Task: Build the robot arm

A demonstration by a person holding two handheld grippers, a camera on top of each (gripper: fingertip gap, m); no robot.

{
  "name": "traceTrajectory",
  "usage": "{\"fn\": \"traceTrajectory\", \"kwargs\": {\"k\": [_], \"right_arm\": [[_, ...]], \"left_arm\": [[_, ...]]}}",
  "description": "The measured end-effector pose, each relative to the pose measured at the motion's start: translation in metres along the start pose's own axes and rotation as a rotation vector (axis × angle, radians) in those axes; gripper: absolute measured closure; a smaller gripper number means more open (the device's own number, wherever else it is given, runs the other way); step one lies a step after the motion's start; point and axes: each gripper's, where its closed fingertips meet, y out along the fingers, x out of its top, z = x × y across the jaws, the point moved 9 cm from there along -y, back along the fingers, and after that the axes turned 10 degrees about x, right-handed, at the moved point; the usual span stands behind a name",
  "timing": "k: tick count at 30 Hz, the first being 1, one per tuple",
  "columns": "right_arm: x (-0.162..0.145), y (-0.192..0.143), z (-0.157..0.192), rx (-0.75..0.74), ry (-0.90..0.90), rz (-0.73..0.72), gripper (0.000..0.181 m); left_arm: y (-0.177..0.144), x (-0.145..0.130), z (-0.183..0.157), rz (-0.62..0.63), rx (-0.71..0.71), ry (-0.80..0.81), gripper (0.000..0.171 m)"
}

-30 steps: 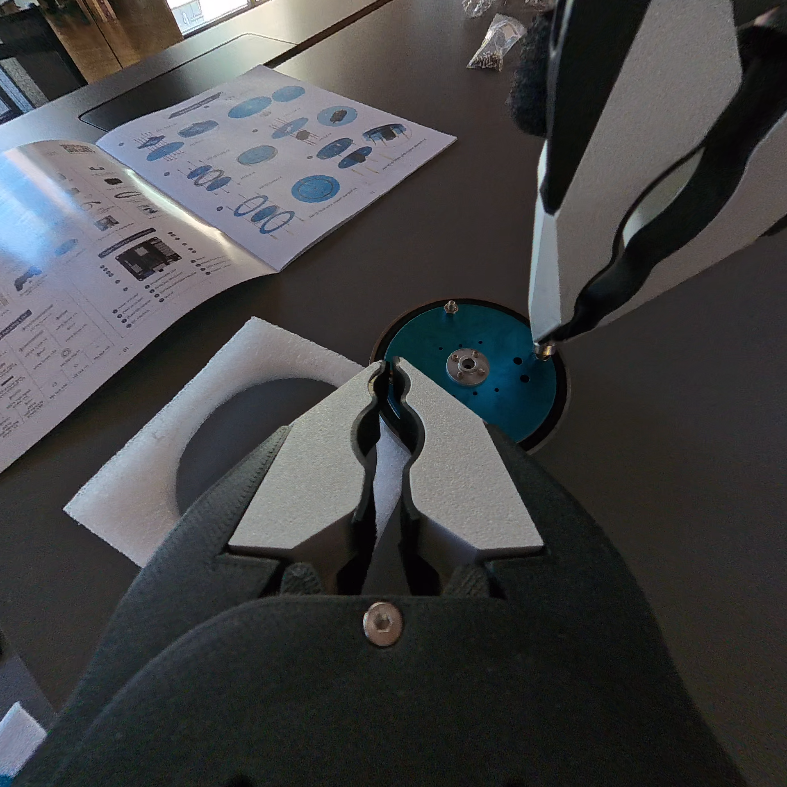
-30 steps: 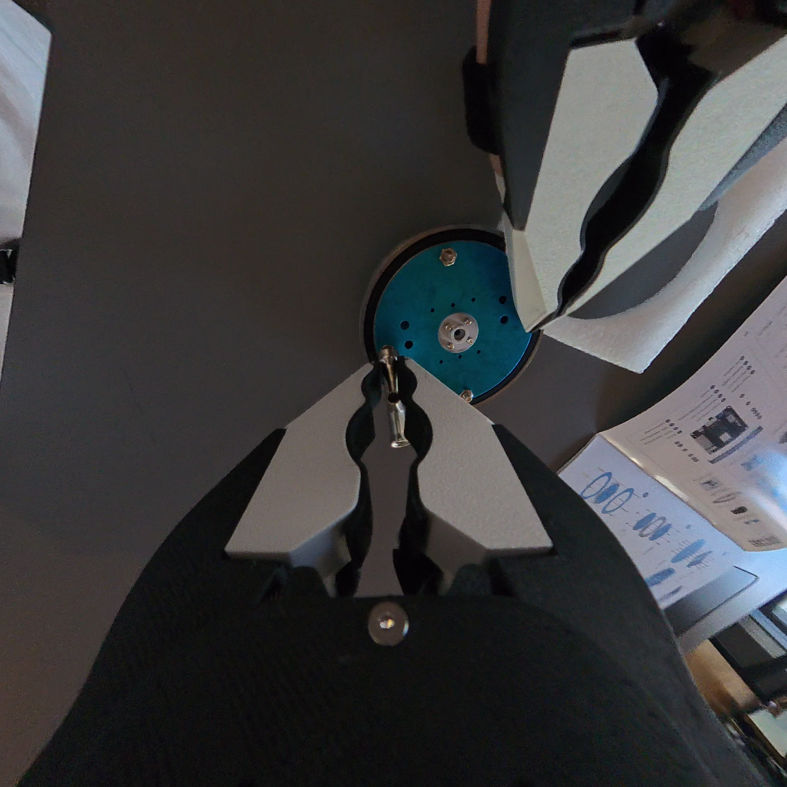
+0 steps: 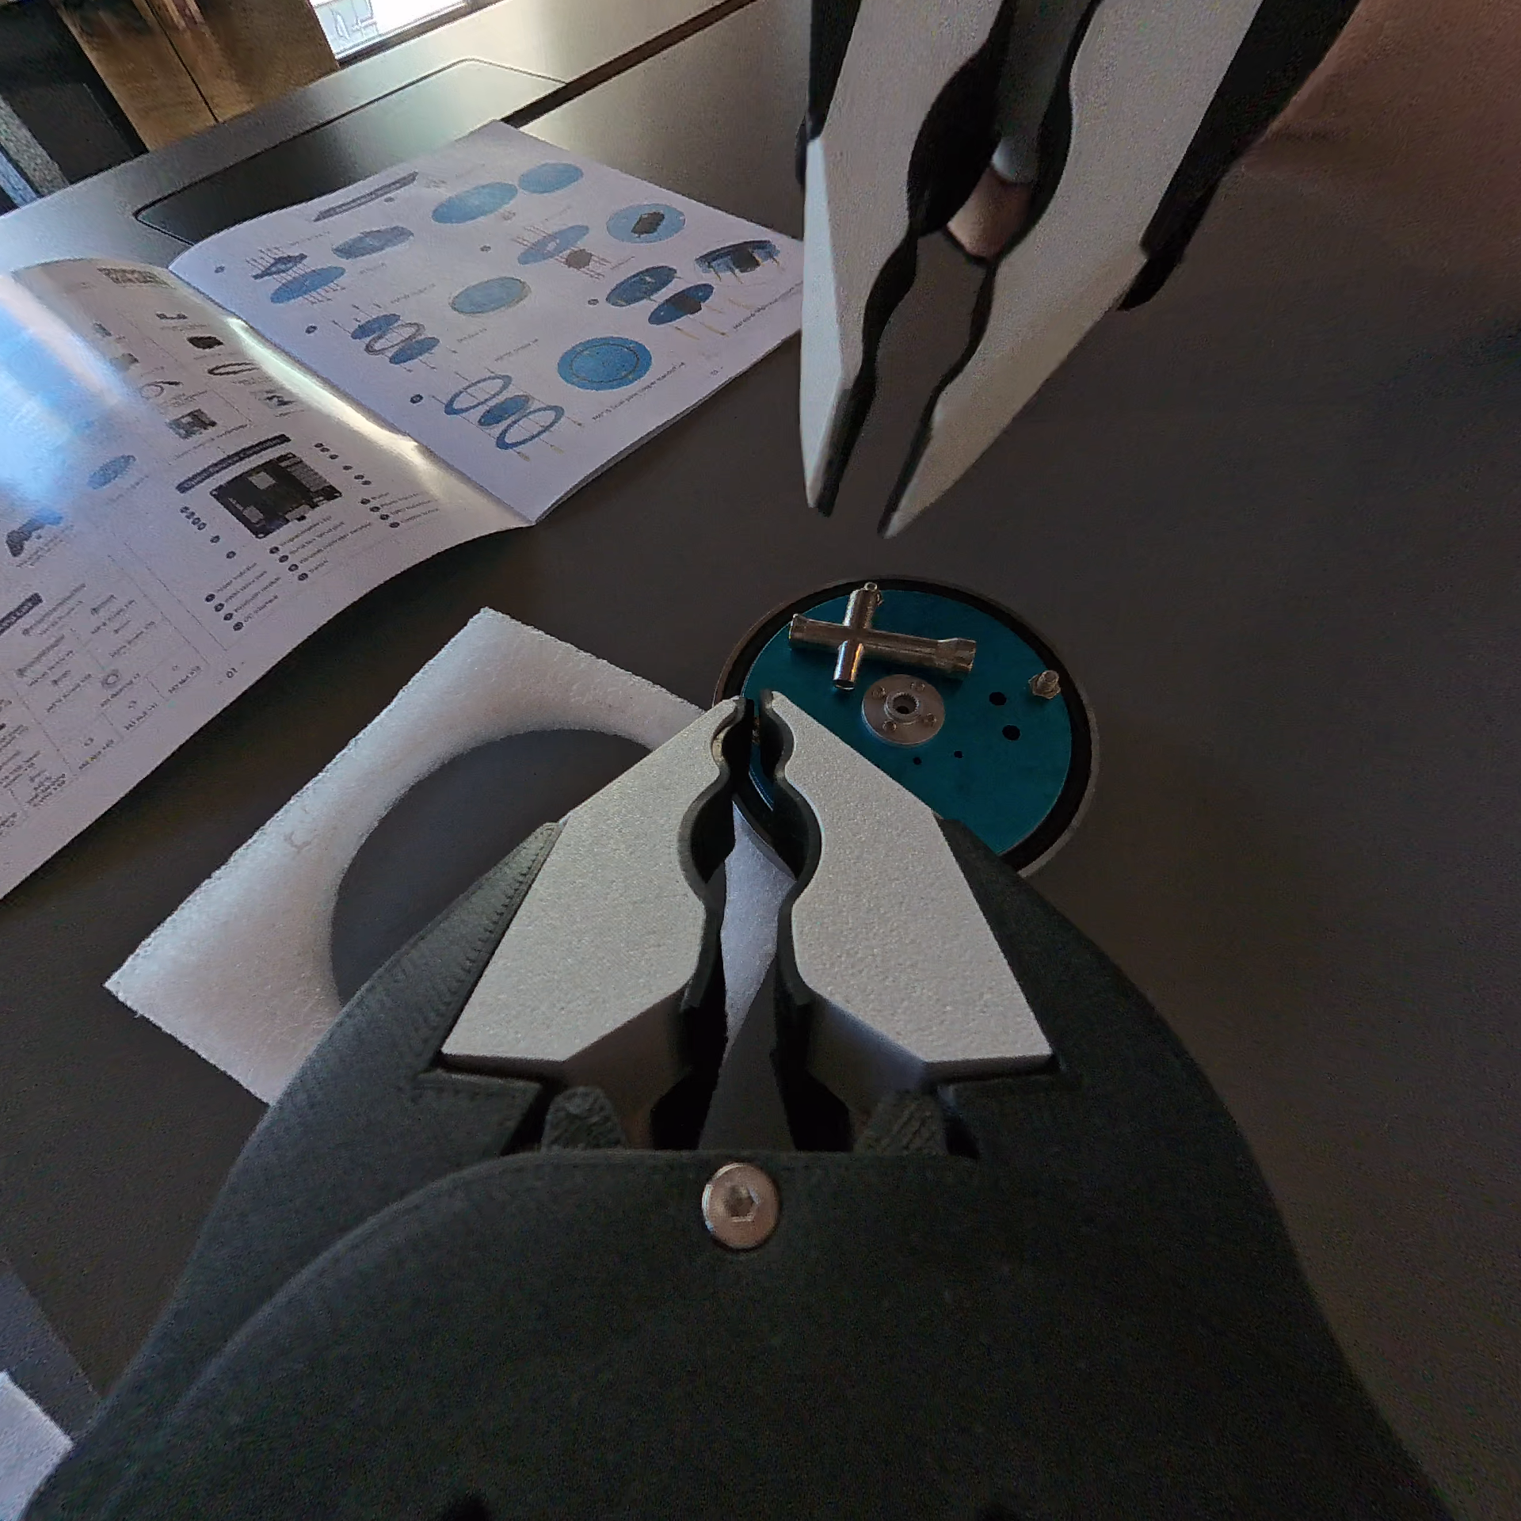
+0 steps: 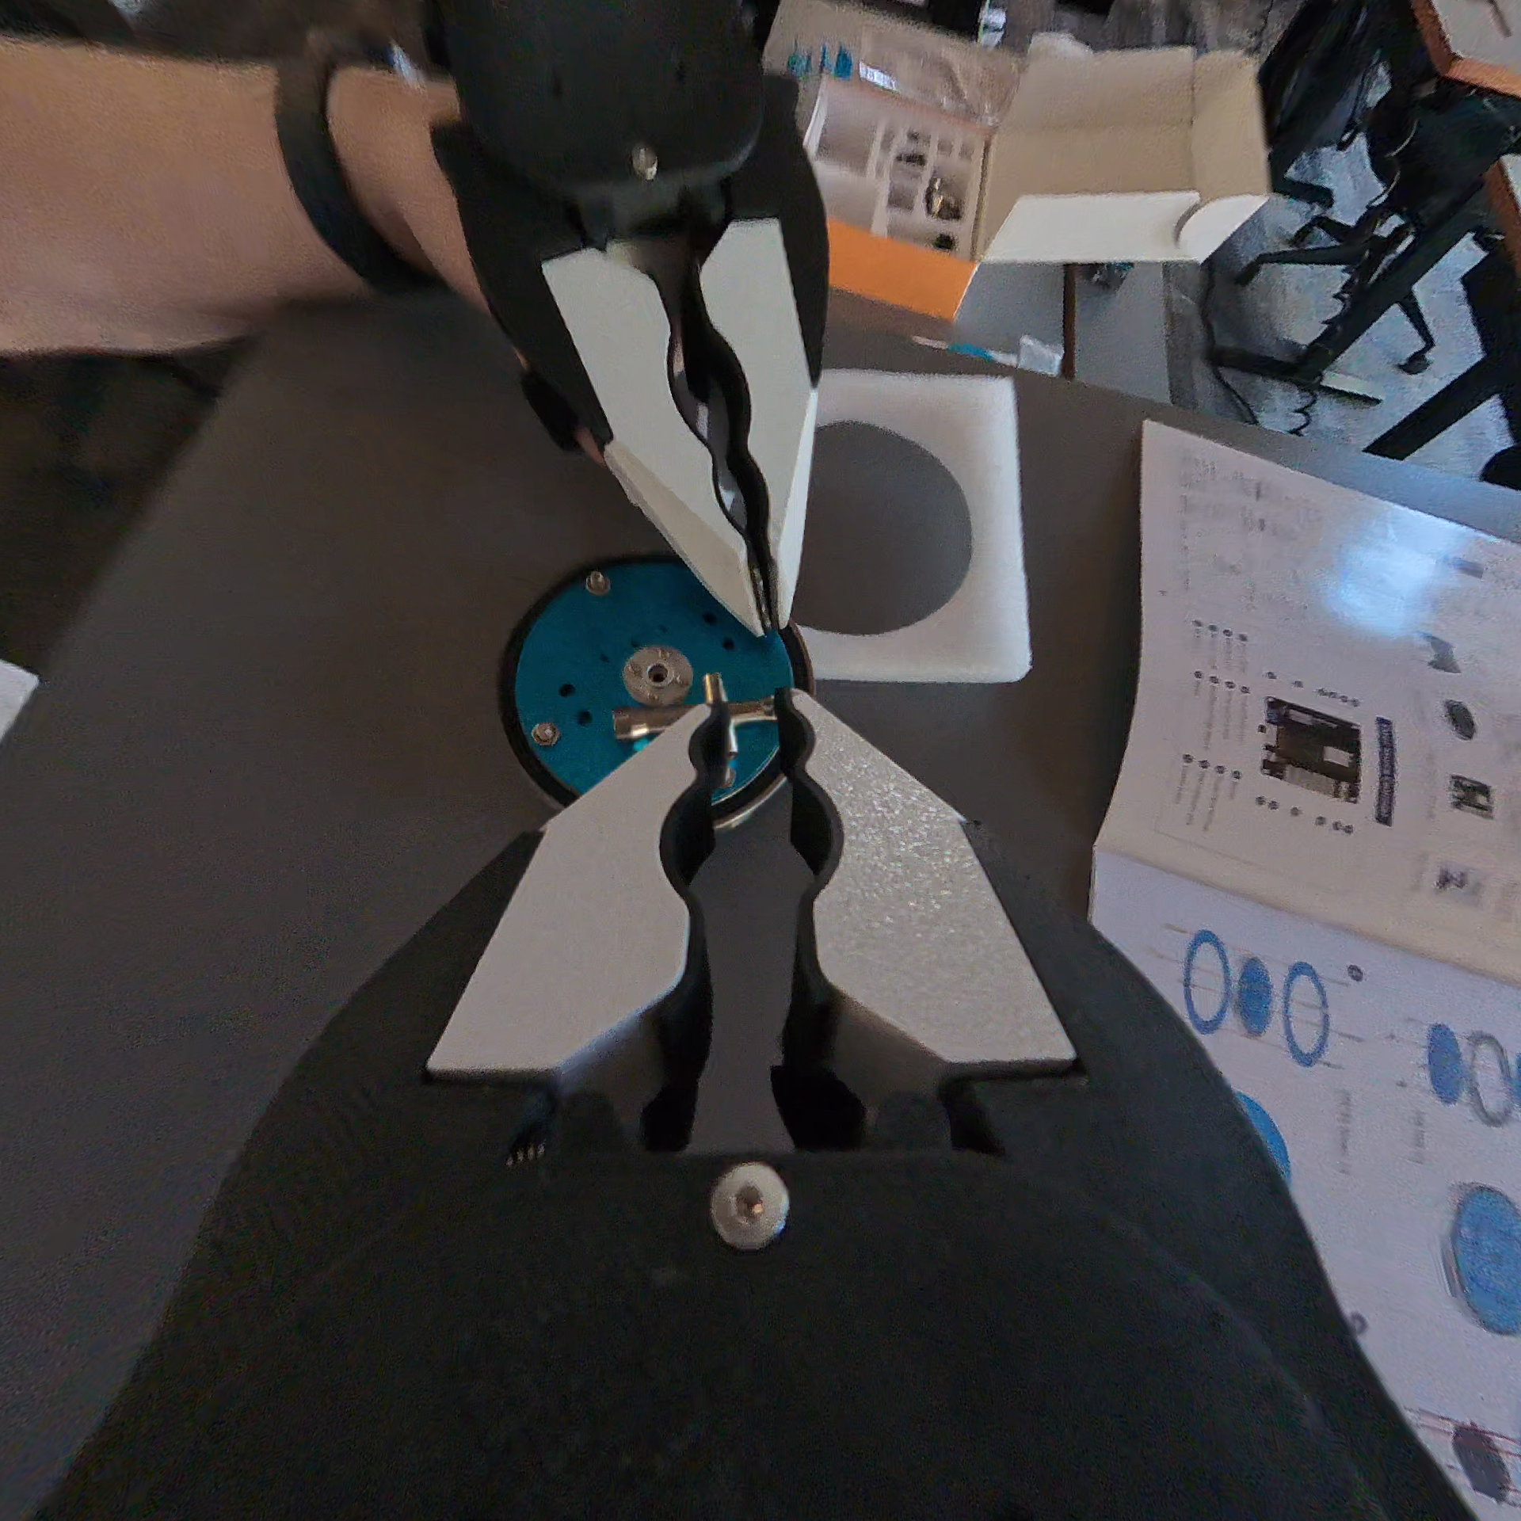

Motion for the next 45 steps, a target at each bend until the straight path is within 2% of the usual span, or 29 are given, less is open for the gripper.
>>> {"fn": "traceTrajectory", "kwargs": {"k": [5, 7, 8, 12, 14, 16, 20, 22, 24, 25, 27, 28, 30, 33, 40, 45], "right_arm": [[-0.009, 0.017, 0.000, 0.072, 0.033, 0.065, 0.166], [-0.011, 0.020, -0.001, 0.054, 0.028, 0.108, 0.168], [-0.009, 0.019, -0.001, 0.048, 0.026, 0.102, 0.174], [-0.007, 0.018, 0.003, 0.019, -0.016, 0.086, 0.175], [-0.001, 0.012, 0.015, -0.049, -0.121, 0.037, 0.175], [0.005, 0.005, 0.038, -0.150, -0.336, -0.005, 0.176], [0.000, 0.000, 0.074, -0.435, -0.709, 0.078, 0.176], [-0.004, 0.004, 0.084, -0.521, -0.784, 0.072, 0.176], [-0.008, 0.009, 0.087, -0.594, -0.840, 0.092, 0.176], [-0.009, 0.011, 0.088, -0.615, -0.855, 0.098, 0.175], [-0.010, 0.016, 0.089, -0.624, -0.865, 0.112, 0.175], [-0.011, 0.019, 0.090, -0.625, -0.872, 0.114, 0.175], [-0.013, 0.022, 0.090, -0.618, -0.881, 0.110, 0.176], [-0.014, 0.021, 0.092, -0.620, -0.894, 0.112, 0.175], [-0.018, 0.020, 0.095, -0.622, -0.937, 0.116, 0.175], [-0.019, 0.025, 0.098, -0.622, -0.970, 0.127, 0.175]], "left_arm": [[0.000, 0.000, 0.000, 0.000, 0.000, 0.000, 0.171], [0.000, 0.000, 0.000, -0.001, 0.002, 0.003, 0.171], [0.000, 0.000, 0.000, -0.001, 0.003, 0.004, 0.171], [0.000, 0.000, 0.000, -0.001, 0.001, 0.001, 0.171], [-0.001, 0.000, 0.000, -0.001, -0.001, -0.001, 0.171], [-0.001, 0.000, 0.000, -0.001, -0.002, -0.003, 0.171], [-0.002, 0.000, 0.002, -0.014, -0.005, -0.021, 0.166], [-0.010, 0.005, 0.006, -0.085, -0.002, -0.052, 0.149], [-0.025, 0.014, 0.005, -0.204, -0.078, -0.124, 0.147], [-0.032, 0.019, 0.000, -0.254, -0.161, -0.161, 0.149], [-0.039, 0.025, -0.013, -0.284, -0.298, -0.194, 0.149], [-0.038, 0.025, -0.020, -0.272, -0.313, -0.179, 0.148], [-0.031, 0.022, -0.029, -0.201, -0.256, -0.095, 0.146], [-0.022, 0.021, -0.040, -0.142, -0.217, -0.002, 0.159], [-0.020, 0.023, -0.044, -0.149, -0.168, 0.042, 0.171], [-0.022, 0.022, -0.048, -0.149, -0.145, 0.073, 0.171]]}}
